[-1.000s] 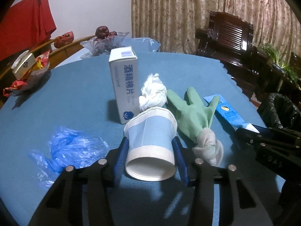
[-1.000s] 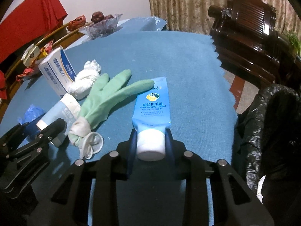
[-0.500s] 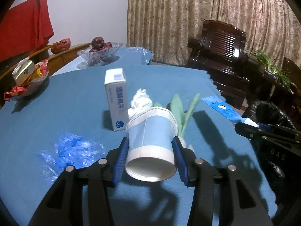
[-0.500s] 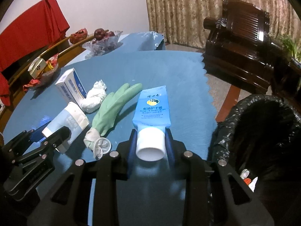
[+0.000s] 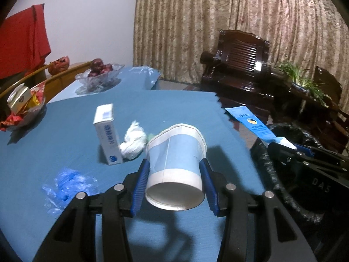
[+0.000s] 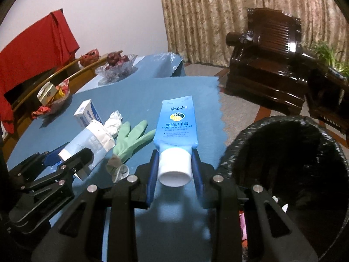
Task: Collect trash
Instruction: 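Carry the paper cup and blue tube over the bin and open both grippers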
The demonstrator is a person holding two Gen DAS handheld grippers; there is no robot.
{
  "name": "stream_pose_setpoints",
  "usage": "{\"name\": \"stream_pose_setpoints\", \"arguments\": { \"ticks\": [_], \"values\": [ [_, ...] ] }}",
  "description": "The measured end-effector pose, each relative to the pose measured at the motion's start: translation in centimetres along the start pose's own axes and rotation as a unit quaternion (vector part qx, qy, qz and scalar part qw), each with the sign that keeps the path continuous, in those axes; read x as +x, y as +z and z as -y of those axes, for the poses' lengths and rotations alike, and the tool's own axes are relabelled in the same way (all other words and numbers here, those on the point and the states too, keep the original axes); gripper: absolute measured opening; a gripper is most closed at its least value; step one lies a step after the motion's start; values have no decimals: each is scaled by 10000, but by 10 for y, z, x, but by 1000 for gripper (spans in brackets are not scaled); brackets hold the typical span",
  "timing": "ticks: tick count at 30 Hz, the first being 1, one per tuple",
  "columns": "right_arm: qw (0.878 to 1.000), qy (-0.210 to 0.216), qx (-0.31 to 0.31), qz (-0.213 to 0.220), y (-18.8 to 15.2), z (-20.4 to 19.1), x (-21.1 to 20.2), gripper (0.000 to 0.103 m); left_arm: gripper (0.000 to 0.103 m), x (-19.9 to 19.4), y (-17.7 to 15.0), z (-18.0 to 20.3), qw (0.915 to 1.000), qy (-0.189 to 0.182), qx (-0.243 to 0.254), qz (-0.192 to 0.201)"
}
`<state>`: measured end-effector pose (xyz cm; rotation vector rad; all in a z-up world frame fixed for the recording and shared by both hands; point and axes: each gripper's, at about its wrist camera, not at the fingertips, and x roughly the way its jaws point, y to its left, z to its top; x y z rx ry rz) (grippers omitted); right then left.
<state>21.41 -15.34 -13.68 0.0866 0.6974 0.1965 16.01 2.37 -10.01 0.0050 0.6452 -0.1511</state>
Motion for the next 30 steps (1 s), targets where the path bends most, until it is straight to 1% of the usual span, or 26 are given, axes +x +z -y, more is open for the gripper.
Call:
{"name": "stream_pose_setpoints", "arguments": {
  "ticks": [8, 16, 20, 24, 26, 30],
  "values": [
    [9988, -359, 204, 261, -1, 39, -41, 29, 47, -4, 12, 43, 9990, -391, 191, 113],
    [9941, -909, 428, 397, -14, 89, -80, 29, 47, -6, 21, 100, 9948, -892, 435, 216],
    [9909, -1174, 548, 374, -25, 114, -92, 29, 47, -3, 22, 128, 9918, -1127, 568, 220],
    [9874, -1391, 692, 310, -38, 137, -98, 29, 47, 5, 23, 155, 9882, -1355, 708, 131],
    [9861, -1460, 745, 270, -42, 145, -98, 29, 47, 11, 23, 170, 9858, -1477, 798, 71],
    [9835, -1588, 852, 177, -55, 160, -96, 29, 48, 20, 19, 195, 9819, -1605, 1009, 3]
  ]
}}
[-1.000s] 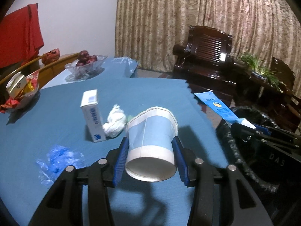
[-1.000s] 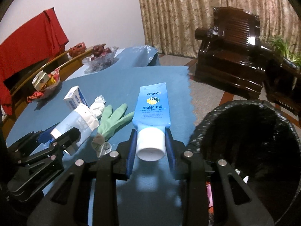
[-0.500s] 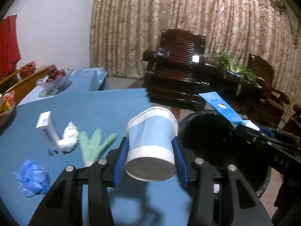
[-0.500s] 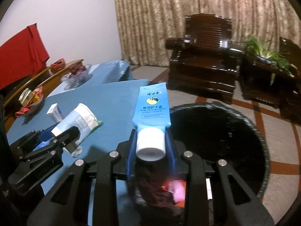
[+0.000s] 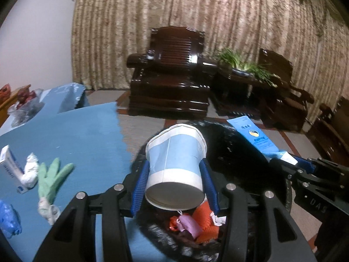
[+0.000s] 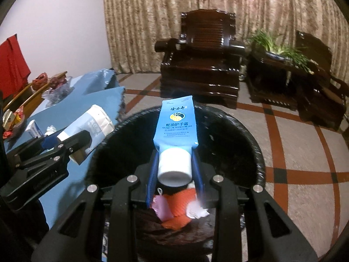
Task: Collect trash
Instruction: 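Carry the paper cup and blue tube over the bin and open both grippers, then move both open grippers back over the table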
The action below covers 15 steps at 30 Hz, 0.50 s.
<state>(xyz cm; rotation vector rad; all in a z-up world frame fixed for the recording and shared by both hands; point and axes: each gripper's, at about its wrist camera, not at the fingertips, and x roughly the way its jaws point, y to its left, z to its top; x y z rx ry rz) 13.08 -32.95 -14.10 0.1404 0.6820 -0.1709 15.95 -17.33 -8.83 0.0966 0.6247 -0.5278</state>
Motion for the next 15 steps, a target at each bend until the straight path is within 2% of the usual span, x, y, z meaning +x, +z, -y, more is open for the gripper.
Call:
{"name": "stream_pose_setpoints", "arguments": {
  "ticks": [3, 5, 7, 9, 11, 13, 15],
  "values": [
    [9999, -119, 52, -113, -7, 9, 6, 29, 50, 9, -2, 10, 9998, -154, 29, -108],
    [9996, -245, 67, -147, -13, 15, 9, 32, 58, 16, -2, 14, 9994, -280, 10, -218],
    [9993, -347, 34, -147, -15, 18, 9, 59, 61, 20, -3, 17, 9989, -362, 5, -301],
    [9991, -394, 46, -127, -18, 21, 7, 63, 68, 20, -4, 16, 9987, -384, -19, -322],
    [9990, -429, 79, -93, -20, 24, 5, 72, 72, 16, -5, 12, 9989, -358, -46, -287],
    [9988, -470, 108, 11, -20, 26, 2, 87, 75, 12, -4, 10, 9992, -306, -52, -245],
    [9991, -395, 91, 79, -19, 24, -3, 92, 80, 6, -5, 4, 9996, -203, -90, -179]
  ]
}}
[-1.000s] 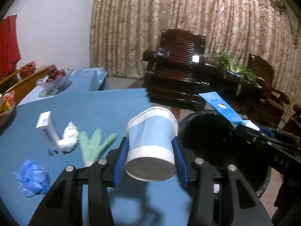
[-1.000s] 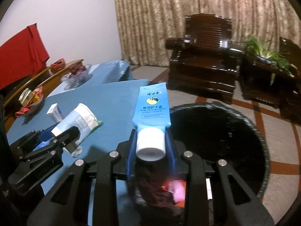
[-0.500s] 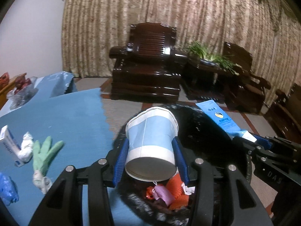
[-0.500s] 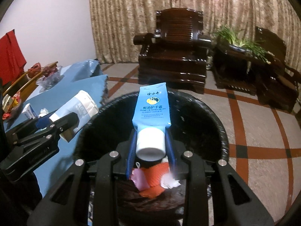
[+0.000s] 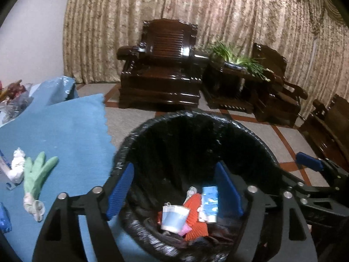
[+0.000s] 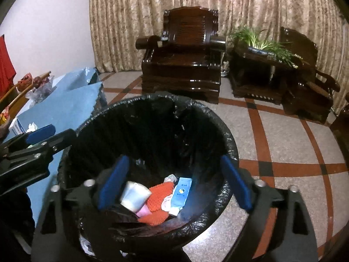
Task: Collect trash
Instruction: 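Move both open grippers back over the table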
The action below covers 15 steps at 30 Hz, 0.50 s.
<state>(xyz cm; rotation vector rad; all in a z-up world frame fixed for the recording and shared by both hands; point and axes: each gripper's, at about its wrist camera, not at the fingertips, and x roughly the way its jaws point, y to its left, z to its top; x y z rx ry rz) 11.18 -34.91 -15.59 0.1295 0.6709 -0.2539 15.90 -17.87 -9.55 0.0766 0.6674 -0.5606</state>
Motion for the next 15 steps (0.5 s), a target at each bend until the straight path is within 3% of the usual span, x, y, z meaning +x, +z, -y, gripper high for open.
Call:
{"name": "stream_pose_setpoints", "arguments": {
  "ticks": [8, 15],
  "values": [
    [9992, 324, -108, 203, 11, -34, -12, 96, 88, -49, -12, -53, 9968, 596, -423, 310],
    [9947, 876, -473, 261, 22, -98, -15, 97, 88, -93, -28, -110, 9878, 1295, -713, 485]
  ]
}}
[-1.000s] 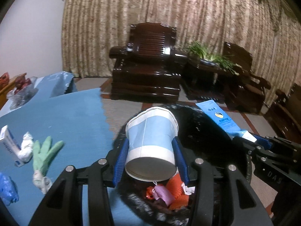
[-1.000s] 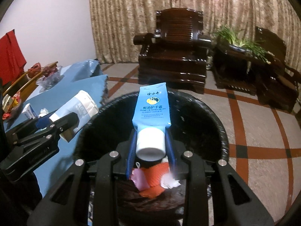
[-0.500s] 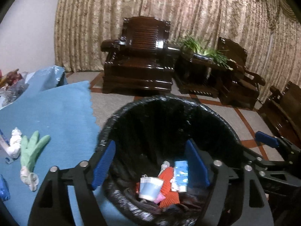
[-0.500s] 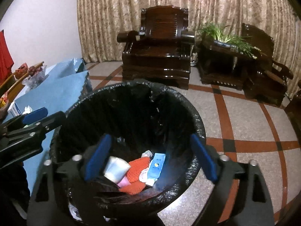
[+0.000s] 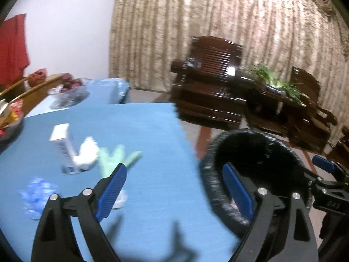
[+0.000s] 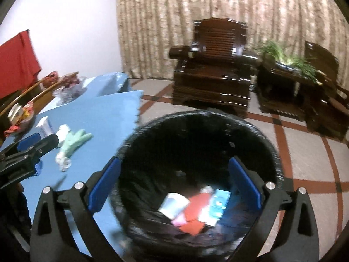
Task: Collect trash
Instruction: 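Move both open grippers back over the table, then grasp the blue plastic shoe covers with the left gripper while the right grasps the mint green glove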
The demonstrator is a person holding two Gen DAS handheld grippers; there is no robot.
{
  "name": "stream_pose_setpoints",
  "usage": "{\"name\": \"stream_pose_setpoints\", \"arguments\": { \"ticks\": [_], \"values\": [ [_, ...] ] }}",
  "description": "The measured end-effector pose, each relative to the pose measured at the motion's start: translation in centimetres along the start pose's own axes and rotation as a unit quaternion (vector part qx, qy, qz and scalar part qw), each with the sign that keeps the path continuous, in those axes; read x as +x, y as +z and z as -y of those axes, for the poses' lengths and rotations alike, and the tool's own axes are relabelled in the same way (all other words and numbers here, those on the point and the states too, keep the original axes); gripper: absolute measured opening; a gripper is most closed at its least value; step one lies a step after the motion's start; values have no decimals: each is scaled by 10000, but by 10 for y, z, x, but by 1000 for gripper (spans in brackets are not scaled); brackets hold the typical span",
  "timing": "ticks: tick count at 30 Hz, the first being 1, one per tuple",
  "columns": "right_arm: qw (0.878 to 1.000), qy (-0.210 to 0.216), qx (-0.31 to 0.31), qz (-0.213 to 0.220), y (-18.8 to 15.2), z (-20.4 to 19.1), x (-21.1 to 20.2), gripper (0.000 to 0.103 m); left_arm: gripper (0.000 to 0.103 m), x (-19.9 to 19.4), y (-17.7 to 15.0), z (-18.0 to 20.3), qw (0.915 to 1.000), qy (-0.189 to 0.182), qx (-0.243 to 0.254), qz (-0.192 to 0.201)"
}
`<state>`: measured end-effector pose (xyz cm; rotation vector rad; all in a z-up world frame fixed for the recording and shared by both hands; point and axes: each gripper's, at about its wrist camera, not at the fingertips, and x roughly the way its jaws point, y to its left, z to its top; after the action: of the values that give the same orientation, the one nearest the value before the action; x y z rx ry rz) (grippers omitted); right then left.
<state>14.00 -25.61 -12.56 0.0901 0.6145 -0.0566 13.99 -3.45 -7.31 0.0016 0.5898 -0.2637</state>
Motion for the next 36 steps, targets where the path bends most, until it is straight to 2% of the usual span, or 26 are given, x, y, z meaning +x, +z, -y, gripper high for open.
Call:
{"name": "stream_pose_setpoints", "arguments": {
  "ticks": [9, 19, 26, 36],
  "values": [
    [9964, 681, -507, 64, 21, -87, 20, 97, 88, -28, -14, -77, 9964, 791, -292, 87],
    [9907, 1074, -827, -132, 20, -163, 57, 97, 88, -33, -36, -159, 9873, 1468, -592, -106],
    [9878, 1163, -977, -335, 8, -197, 86, 97, 88, -22, -55, -189, 9831, 1639, -744, -335],
    [9853, 1151, -1110, -595, -6, -213, 118, 97, 88, 11, -75, -213, 9784, 1656, -956, -793]
  ]
}}
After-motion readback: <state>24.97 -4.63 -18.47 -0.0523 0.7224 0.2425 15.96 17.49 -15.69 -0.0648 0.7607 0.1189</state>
